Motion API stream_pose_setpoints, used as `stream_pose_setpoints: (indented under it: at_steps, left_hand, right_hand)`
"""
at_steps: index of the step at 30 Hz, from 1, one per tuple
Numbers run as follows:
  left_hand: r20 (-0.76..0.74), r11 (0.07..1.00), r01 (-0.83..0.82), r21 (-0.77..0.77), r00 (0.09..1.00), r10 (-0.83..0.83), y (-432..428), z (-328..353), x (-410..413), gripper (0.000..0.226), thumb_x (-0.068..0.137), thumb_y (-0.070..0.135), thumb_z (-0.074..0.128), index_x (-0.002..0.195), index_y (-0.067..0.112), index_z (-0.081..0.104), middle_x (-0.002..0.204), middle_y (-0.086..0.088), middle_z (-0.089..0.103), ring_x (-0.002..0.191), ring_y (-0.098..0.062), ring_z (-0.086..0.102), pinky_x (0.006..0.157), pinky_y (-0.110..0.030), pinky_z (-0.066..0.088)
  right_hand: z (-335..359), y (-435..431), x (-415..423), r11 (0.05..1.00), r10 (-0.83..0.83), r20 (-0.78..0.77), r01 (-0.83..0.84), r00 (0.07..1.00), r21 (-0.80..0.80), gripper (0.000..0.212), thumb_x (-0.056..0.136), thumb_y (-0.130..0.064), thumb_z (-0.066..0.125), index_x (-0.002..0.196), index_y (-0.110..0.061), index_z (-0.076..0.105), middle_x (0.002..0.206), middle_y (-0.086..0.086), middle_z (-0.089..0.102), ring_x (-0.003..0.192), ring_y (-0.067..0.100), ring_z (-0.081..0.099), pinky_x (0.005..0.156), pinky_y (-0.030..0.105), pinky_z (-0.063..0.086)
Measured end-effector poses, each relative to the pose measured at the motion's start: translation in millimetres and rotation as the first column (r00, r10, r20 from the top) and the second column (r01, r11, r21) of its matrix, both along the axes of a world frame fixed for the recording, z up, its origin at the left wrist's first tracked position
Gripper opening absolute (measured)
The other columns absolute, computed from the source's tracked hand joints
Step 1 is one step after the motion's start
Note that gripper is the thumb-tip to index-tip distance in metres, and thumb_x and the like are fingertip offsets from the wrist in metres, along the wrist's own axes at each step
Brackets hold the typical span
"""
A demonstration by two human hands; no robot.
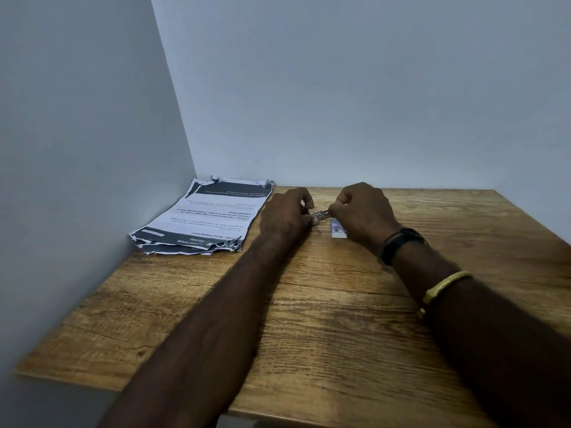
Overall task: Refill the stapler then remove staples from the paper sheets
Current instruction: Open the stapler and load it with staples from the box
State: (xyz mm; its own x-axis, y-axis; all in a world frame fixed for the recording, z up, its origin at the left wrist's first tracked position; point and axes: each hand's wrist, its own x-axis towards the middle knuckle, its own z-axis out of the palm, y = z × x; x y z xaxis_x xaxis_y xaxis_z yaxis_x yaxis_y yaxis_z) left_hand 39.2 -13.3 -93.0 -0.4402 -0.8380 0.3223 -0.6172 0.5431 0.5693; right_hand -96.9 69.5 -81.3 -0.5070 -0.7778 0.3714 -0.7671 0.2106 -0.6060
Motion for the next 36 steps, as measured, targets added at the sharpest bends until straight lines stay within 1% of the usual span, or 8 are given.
stream_pose_setpoints:
  at_steps: [3, 6, 12, 15, 19, 24, 30, 36]
  left_hand:
    - [-0.008, 1.0, 0.014, 0.006, 1.0, -0.014, 0.0, 0.1, -0.2, 0.029, 0.076, 0.028, 0.086, 0.099, 0.025, 0.068, 0.102, 0.002, 0.078, 0.102, -0.018, 0.07, 0.093, -0.042, 0.055]
    - [-0.012, 1.0, 0.016, -0.005, 1.0, -0.016, -0.3, -0.8, -0.1, 0.028, 0.077, 0.028, 0.085, 0.1, 0.025, 0.069, 0.1, 0.003, 0.078, 0.102, -0.019, 0.07, 0.093, -0.043, 0.055]
    - [-0.019, 1.0, 0.022, -0.002, 1.0, -0.022, -2.5, -2.7, 0.1, 0.04, 0.077, 0.032, 0.085, 0.111, 0.03, 0.066, 0.103, 0.003, 0.078, 0.104, -0.018, 0.07, 0.094, -0.041, 0.055]
    - [-0.065, 0.999, 0.043, -0.022, 0.997, -0.044, -2.8, -0.5, -0.5, 0.039, 0.081, 0.034, 0.08, 0.117, 0.028, 0.066, 0.104, 0.002, 0.077, 0.102, -0.017, 0.07, 0.092, -0.036, 0.055]
    - [-0.267, 0.995, 0.009, -0.1, 0.963, -0.036, 1.3, 10.0, -4.4, 0.03, 0.087, 0.026, 0.067, 0.116, 0.017, 0.071, 0.112, -0.002, 0.076, 0.108, -0.017, 0.069, 0.095, -0.029, 0.052]
    - [-0.419, 0.995, -0.028, -0.095, 0.908, -0.014, 4.5, 21.6, -9.9, 0.024, 0.091, 0.037, 0.071, 0.095, 0.014, 0.078, 0.092, 0.002, 0.079, 0.086, -0.012, 0.072, 0.082, -0.03, 0.056]
    - [-0.651, 0.95, 0.161, 0.268, 0.757, 0.056, 8.3, 29.6, -11.0, 0.036, 0.082, 0.033, 0.083, 0.093, 0.001, 0.07, 0.078, -0.012, 0.077, 0.06, -0.016, 0.075, 0.058, -0.033, 0.063]
    - [-0.741, 0.826, 0.321, 0.463, 0.651, 0.162, 2.6, 27.1, -5.7, 0.021, 0.081, 0.006, 0.083, 0.085, 0.003, 0.062, 0.068, -0.014, 0.07, 0.055, -0.018, 0.07, 0.064, -0.029, 0.065]
  right_hand:
    - [1.9, 1.1, -1.1, 0.992, -0.034, -0.03, 0.038, 0.999, 0.118, 0.019, 0.08, -0.033, 0.074, 0.078, -0.014, 0.072, 0.08, 0.003, 0.073, 0.078, 0.022, 0.068, 0.075, 0.042, 0.061]
    - [2.5, 2.1, 1.1, 0.97, -0.032, -0.086, 0.052, 0.996, 0.237, 0.032, 0.078, -0.046, 0.075, 0.088, -0.016, 0.07, 0.091, 0.003, 0.071, 0.085, 0.024, 0.066, 0.076, 0.04, 0.059]
    - [3.5, -0.2, 3.1, 0.965, -0.031, -0.084, 0.051, 0.996, 0.256, 0.035, 0.075, -0.041, 0.079, 0.097, -0.017, 0.067, 0.099, 0.005, 0.071, 0.092, 0.026, 0.066, 0.076, 0.037, 0.058]
    - [2.7, -1.0, 0.0, 0.981, -0.055, -0.072, 0.067, 0.996, 0.181, 0.039, 0.074, -0.042, 0.08, 0.1, -0.018, 0.064, 0.103, 0.006, 0.069, 0.094, 0.029, 0.065, 0.076, 0.038, 0.057]
    - [1.5, -2.4, -2.9, 0.998, -0.061, -0.087, 0.062, 0.994, 0.011, 0.034, 0.077, -0.035, 0.077, 0.105, -0.024, 0.061, 0.101, 0.002, 0.071, 0.093, 0.027, 0.065, 0.075, 0.036, 0.054]
    - [7.3, -2.9, 2.6, 0.955, 0.068, -0.113, -0.097, 0.991, -0.281, 0.036, 0.079, -0.026, 0.075, 0.113, -0.022, 0.062, 0.102, -0.001, 0.074, 0.092, 0.022, 0.067, 0.072, 0.032, 0.054]
    - [6.2, -5.7, 8.8, 0.889, 0.156, -0.179, -0.217, 0.971, -0.404, 0.031, 0.086, -0.021, 0.075, 0.115, -0.019, 0.063, 0.102, 0.005, 0.076, 0.099, 0.023, 0.071, 0.078, 0.036, 0.059]
    - [2.0, -7.1, 4.7, 0.884, 0.192, -0.164, -0.243, 0.968, -0.4, 0.031, 0.082, -0.016, 0.081, 0.111, -0.015, 0.069, 0.102, 0.002, 0.075, 0.094, 0.019, 0.071, 0.078, 0.039, 0.061]
